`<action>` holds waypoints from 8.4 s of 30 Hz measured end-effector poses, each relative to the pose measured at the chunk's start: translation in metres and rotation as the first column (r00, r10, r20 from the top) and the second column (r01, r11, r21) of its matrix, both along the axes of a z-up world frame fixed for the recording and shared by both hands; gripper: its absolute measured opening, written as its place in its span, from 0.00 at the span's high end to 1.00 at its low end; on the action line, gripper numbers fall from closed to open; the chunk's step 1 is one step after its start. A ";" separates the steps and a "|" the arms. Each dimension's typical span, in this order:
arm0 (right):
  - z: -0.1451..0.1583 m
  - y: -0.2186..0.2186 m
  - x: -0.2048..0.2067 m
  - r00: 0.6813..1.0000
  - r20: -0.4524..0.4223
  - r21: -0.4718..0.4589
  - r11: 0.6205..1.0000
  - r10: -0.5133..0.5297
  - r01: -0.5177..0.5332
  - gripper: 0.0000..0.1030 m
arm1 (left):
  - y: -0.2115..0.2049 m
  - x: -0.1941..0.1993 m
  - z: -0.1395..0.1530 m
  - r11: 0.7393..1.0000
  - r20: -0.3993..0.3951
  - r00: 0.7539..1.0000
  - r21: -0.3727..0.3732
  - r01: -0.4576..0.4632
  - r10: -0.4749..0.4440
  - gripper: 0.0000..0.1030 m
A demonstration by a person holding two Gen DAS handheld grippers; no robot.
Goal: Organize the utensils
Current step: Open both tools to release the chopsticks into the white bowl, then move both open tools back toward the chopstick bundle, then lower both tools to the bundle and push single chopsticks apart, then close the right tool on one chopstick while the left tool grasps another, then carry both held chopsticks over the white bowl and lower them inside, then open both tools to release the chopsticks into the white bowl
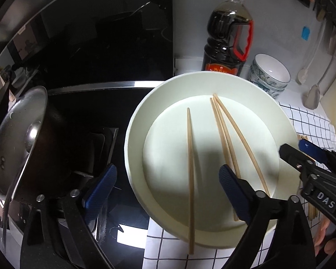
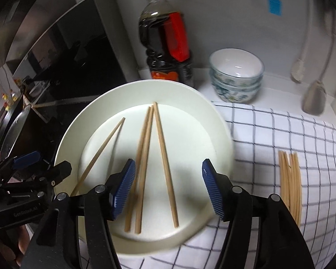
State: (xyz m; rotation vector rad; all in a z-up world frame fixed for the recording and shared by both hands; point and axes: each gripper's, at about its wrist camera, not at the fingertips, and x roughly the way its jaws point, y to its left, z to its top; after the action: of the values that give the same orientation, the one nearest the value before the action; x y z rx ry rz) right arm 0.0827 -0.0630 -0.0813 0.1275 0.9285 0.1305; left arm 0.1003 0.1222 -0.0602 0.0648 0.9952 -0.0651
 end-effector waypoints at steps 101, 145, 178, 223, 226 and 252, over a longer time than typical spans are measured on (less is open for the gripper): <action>-0.064 -0.251 -0.085 0.983 -0.115 0.031 0.988 -0.145 0.149 0.28 | -0.247 -0.070 -0.039 0.990 -0.054 0.989 -0.028 0.136 -0.137 0.08; -0.100 -0.271 -0.080 0.986 -0.112 -0.151 0.983 -0.125 0.107 0.28 | -0.285 -0.062 -0.110 0.988 -0.170 0.974 -0.019 0.152 -0.152 0.07; -0.095 -0.241 -0.057 0.997 -0.070 -0.163 0.986 0.021 -0.033 0.94 | -0.310 -0.034 -0.104 0.982 -0.115 0.975 -0.036 0.187 -0.190 0.93; 0.004 0.014 0.001 0.994 -0.010 0.013 0.994 0.106 -0.106 0.94 | -0.019 0.014 -0.024 0.995 -0.104 0.992 -0.083 0.063 -0.071 0.93; -0.005 0.017 0.010 0.991 -0.031 0.018 0.992 0.127 -0.126 0.94 | -0.019 0.019 -0.034 0.996 -0.116 0.992 -0.073 0.046 -0.054 0.93; -0.025 0.022 0.048 0.991 -0.081 0.000 0.994 0.109 -0.109 0.72 | -0.013 0.056 -0.056 0.997 -0.167 0.986 -0.072 -0.032 0.020 0.43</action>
State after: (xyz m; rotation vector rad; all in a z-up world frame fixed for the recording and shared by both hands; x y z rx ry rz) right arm 0.1305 -0.0412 -0.1068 0.0789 1.0171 0.2258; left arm 0.1568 0.1090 -0.1160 -0.0225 1.1595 -0.0846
